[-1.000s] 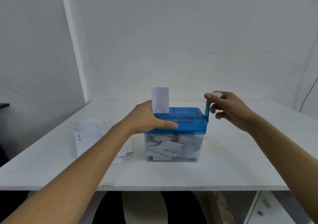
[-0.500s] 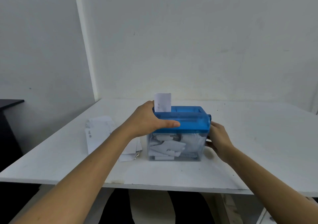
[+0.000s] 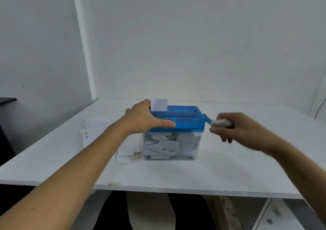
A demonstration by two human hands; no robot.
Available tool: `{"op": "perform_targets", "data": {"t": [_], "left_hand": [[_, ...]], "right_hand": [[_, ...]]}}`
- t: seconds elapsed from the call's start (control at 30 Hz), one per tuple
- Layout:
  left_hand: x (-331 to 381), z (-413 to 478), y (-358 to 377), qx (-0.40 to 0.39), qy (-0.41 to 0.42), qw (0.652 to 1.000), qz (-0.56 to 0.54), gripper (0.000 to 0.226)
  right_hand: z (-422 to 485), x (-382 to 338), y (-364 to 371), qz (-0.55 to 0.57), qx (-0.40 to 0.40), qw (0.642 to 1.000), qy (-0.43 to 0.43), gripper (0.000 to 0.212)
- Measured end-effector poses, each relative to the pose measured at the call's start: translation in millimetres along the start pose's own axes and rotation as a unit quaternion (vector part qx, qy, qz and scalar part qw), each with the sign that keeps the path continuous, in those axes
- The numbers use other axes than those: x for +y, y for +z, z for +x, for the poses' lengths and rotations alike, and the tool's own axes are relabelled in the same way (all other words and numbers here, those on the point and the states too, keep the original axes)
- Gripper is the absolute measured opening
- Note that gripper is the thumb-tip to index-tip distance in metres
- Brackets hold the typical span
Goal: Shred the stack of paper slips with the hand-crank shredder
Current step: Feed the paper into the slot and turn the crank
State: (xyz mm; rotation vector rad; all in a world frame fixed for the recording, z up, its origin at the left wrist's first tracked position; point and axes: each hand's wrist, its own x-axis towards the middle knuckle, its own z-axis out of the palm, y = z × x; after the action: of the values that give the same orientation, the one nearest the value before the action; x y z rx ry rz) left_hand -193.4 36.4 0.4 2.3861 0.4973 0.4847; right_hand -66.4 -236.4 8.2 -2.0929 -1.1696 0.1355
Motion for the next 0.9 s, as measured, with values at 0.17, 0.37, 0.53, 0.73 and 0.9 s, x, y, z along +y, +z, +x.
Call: {"op": "perform_targets", "data": {"t": [0.17, 0.37, 0.53, 0.73, 0.9], "left_hand": [[-1, -4, 0, -0.007, 0.02, 0.998, -0.051, 0.094], [2, -7, -2, -0.023, 0.041, 0.997, -0.055, 0.089], [1, -6, 0, -0.01, 0.051, 0.998, -0.039, 0.089], [-1, -5, 2, 0.001, 0.055, 0.998, -0.026, 0.105], [-2, -4, 3, 0.002, 0.051, 0.999, -0.02, 0.107]], "right_hand": [[27, -9, -11, 0.079, 0.092, 0.992, -0.017, 0.035], [81, -3, 7, 0.16, 0.21, 0.964, -0.028, 0.019], [98, 26, 42, 0.243, 0.194, 0.949, 0.056, 0.021], [79, 43, 79, 0.267, 0.206, 0.932, 0.133, 0.027], [37, 53, 77, 0.278, 0.125, 0.946, 0.107, 0.021]]}}
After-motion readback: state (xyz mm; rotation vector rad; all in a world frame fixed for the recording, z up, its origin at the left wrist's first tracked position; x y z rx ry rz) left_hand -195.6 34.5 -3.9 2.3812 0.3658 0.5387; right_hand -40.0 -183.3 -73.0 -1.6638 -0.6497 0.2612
